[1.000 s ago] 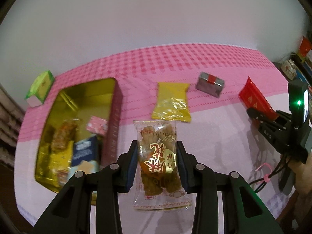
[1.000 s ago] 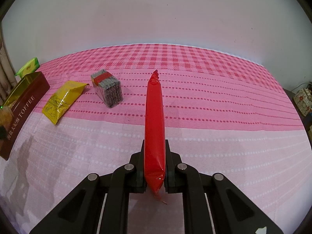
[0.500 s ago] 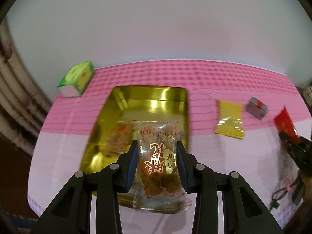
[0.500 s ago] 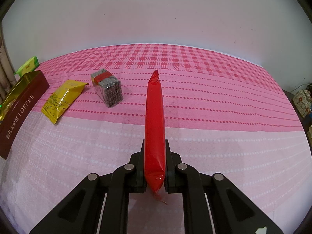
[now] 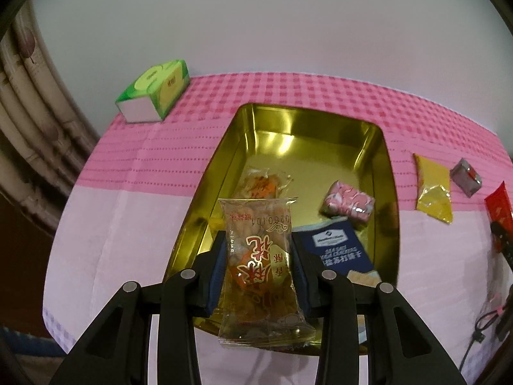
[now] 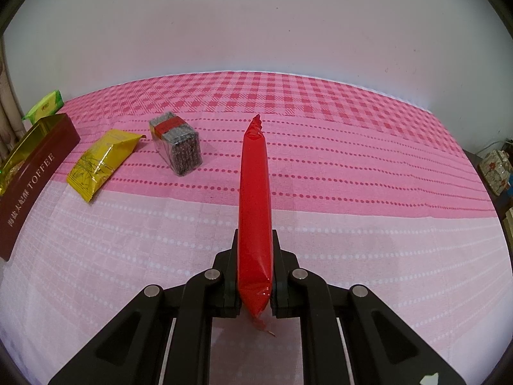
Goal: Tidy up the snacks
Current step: 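Carry the snack bag into the tin with the left gripper and release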
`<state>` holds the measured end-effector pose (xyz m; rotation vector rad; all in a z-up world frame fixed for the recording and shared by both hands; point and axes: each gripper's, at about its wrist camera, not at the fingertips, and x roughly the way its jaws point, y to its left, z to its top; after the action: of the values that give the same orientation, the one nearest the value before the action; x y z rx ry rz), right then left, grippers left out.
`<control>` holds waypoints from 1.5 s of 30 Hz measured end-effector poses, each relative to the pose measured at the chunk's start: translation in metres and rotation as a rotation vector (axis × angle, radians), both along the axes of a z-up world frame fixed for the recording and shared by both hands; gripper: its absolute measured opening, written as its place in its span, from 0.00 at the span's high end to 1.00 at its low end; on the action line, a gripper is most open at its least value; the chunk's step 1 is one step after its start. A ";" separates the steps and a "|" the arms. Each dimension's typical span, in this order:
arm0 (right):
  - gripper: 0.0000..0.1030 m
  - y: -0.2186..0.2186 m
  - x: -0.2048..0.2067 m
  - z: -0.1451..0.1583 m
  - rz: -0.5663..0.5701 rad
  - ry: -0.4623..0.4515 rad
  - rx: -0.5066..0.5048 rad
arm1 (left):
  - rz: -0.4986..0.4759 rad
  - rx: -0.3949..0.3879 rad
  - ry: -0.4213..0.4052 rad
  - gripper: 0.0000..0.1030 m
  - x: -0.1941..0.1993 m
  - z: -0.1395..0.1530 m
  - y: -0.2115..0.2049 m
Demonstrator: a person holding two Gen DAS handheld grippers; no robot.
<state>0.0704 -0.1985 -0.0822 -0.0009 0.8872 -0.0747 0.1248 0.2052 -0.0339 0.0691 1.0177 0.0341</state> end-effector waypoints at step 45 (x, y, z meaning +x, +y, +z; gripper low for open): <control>0.90 0.001 0.001 0.001 0.004 -0.001 -0.025 | 0.026 0.056 -0.074 0.30 -0.044 0.020 0.024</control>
<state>0.0717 -0.1973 -0.0817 -0.0260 0.8856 -0.0816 0.0805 0.2295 -0.0136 0.1051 0.9436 0.0884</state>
